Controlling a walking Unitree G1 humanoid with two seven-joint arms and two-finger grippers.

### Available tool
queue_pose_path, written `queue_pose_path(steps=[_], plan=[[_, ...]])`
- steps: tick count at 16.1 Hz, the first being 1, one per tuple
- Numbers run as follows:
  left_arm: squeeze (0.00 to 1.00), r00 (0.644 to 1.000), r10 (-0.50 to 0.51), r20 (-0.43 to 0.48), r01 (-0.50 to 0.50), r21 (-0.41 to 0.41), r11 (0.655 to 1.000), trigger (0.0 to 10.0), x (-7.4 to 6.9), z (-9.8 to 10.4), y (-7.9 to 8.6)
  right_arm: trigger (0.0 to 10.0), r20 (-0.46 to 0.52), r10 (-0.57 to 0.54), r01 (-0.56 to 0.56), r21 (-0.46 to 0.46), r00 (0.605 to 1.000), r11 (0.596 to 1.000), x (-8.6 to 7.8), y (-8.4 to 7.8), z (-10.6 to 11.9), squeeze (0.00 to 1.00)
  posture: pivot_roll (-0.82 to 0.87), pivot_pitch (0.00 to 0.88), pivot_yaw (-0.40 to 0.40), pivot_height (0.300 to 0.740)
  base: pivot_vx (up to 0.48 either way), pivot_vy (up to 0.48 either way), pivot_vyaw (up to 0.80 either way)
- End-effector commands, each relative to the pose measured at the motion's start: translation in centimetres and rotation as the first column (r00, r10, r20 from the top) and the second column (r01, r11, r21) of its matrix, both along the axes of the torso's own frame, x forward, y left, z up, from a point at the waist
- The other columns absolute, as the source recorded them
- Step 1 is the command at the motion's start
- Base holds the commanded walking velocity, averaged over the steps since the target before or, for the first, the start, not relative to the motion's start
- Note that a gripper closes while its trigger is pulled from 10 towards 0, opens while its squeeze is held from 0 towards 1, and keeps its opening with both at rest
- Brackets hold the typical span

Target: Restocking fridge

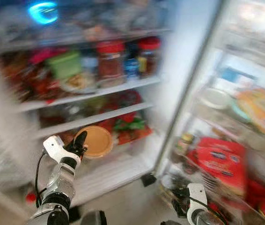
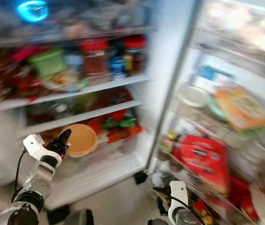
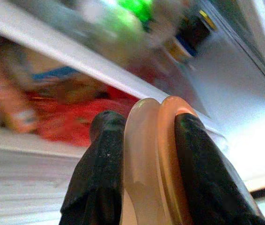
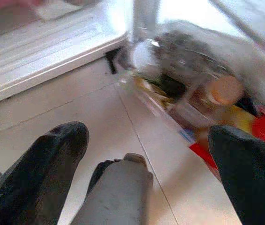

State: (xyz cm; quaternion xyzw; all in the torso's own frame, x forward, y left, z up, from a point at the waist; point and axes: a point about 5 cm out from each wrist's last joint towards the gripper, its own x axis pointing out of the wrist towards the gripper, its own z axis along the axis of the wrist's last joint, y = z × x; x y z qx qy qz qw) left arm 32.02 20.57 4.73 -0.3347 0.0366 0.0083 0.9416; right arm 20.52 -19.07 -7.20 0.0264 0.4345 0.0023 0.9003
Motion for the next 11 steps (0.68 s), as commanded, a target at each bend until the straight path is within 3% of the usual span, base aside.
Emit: queue_pose_path(steps=[1, 11], plan=[[0.00, 0.999, -0.024, 0.025, 0.025, -0.009, 1.000, 10.0, 0.52, 0.60, -0.49, 10.0, -0.004, -0.014, 0.014, -0.002, 1.000, 1.000, 0.04, -0.25, 0.04, 0.00, -0.01, 0.000, -0.053, 0.641, 0.289, 0.000, 0.00], [0.00, 0.999, -0.029, 0.046, 0.029, -0.003, 1.000, 10.0, 0.71, 0.98, -0.55, 10.0, -0.007, -0.006, 0.006, 0.003, 1.000, 1.000, 0.00, -0.17, 0.01, 0.00, -0.01, 0.000, -0.049, 0.641, 0.294, 0.000, 0.00]])
